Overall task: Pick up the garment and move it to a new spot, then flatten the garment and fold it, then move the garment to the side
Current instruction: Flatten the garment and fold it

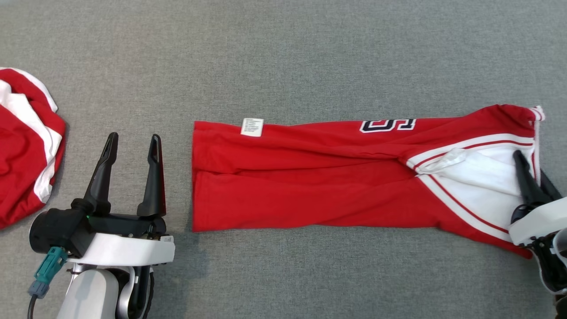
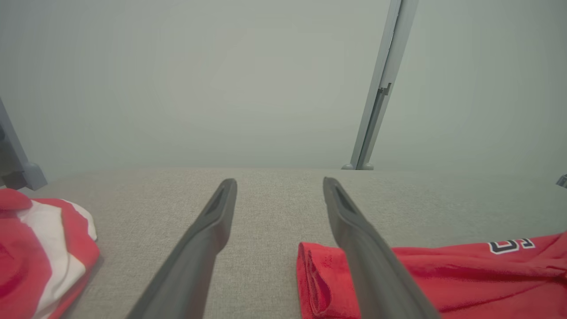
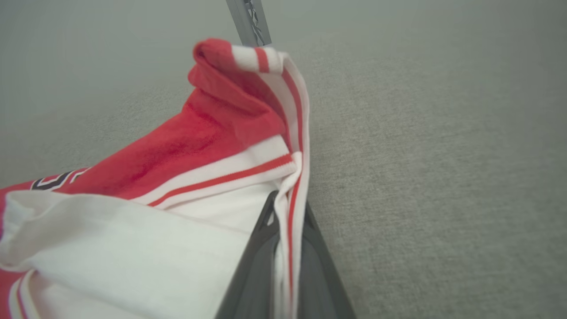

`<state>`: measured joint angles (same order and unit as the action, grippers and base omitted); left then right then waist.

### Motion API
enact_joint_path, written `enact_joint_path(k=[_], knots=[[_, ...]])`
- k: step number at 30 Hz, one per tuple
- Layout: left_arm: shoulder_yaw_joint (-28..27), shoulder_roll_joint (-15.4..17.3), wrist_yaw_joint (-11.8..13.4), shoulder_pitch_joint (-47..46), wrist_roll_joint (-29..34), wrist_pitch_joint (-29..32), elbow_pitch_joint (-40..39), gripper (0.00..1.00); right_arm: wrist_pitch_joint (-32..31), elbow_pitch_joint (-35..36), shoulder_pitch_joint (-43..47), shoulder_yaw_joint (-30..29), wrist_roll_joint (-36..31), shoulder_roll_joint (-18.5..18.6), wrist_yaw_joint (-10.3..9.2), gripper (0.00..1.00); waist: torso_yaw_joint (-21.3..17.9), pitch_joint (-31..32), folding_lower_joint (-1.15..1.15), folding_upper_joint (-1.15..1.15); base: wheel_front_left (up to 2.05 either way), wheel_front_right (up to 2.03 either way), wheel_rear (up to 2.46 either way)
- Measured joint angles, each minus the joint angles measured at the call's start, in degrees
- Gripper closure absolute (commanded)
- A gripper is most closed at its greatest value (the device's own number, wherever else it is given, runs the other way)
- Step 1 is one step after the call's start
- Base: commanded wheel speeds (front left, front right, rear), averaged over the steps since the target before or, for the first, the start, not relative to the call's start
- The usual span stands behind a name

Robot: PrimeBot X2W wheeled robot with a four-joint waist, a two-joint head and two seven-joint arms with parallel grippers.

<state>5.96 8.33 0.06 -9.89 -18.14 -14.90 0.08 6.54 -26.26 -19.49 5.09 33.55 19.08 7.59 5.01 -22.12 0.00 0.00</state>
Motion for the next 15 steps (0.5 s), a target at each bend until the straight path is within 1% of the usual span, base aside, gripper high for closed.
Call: enact_joint_path(k=[3,8,11,14,15], knots=[[-0.2,-0.1,-0.1,0.0,0.3,0.0,0.0,0.00,0.5,-1.1,-0.5,0.0,0.9,1.3,-0.01,1.00,-0.4,0.1,0.00,0.00,0.00,0.00,0.00],[-0.6,-0.2,-0.4,0.0,0.5,0.0,0.1,0.00,0.3,-0.7,-1.2,3.0,2.6,1.9,-0.04,1.00,-1.0,0.4,0.00,0.00,0.00,0.00,0.00],[-1.0,-0.2,-0.4,0.0,0.5,0.0,0.2,0.00,-0.7,2.0,-1.2,4.5,3.2,2.7,-0.09,1.00,-1.6,0.7,0.00,0.00,0.00,0.00,0.00],[-1.2,-0.1,-0.5,0.2,0.5,0.0,0.1,0.00,-2.6,6.8,-1.3,5.4,3.9,3.0,-0.09,1.00,-2.5,1.0,0.00,0.00,0.00,0.00,0.00],[-1.3,0.0,-0.5,0.3,0.5,0.0,0.1,0.00,-3.5,8.9,-1.4,5.4,5.1,2.8,-0.10,1.00,-2.7,1.1,0.00,0.00,0.00,0.00,0.00]])
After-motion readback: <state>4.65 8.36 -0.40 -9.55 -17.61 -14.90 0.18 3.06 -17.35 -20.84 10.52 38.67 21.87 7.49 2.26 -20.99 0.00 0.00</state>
